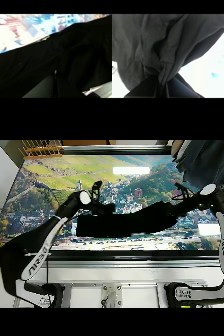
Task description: Fold the clothes and pants, and hang the long-sleeved shirts on hangers.
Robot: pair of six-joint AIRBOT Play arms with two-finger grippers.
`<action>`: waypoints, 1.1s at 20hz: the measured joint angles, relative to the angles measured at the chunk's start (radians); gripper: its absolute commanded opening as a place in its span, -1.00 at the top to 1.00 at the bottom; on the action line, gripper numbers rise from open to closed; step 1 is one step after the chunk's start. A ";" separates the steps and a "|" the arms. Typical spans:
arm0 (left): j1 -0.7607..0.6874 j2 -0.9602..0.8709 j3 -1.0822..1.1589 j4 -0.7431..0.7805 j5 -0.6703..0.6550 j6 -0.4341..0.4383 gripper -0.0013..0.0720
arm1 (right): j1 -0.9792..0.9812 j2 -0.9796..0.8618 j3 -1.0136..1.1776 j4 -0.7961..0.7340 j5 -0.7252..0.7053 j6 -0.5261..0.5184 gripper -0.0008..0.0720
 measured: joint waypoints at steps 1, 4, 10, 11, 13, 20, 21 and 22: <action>-0.023 -0.040 0.030 -0.018 0.004 0.007 0.93 | 0.007 0.012 0.037 -0.018 0.031 0.026 0.94; -0.093 -0.158 0.135 -0.051 0.005 0.019 0.93 | 0.047 0.032 0.145 -0.080 0.116 0.093 0.94; -0.196 -0.365 0.346 -0.071 -0.075 0.031 0.93 | 0.153 0.042 0.277 -0.167 0.196 0.148 0.94; -0.204 -0.388 0.370 -0.074 -0.093 0.033 0.93 | 0.167 0.042 0.288 -0.174 0.200 0.153 0.94; -0.214 -0.420 0.404 -0.076 -0.121 0.034 0.93 | 0.192 0.043 0.303 -0.182 0.206 0.163 0.94; -0.142 -0.382 0.435 -0.039 -0.168 0.034 0.93 | 0.303 0.043 0.319 -0.190 0.208 0.189 0.94; -0.118 -0.363 0.436 -0.018 -0.177 0.035 0.93 | 0.326 0.043 0.319 -0.190 0.206 0.201 0.94; -0.089 -0.341 0.437 0.003 -0.182 0.035 0.93 | 0.349 0.043 0.319 -0.191 0.199 0.211 0.94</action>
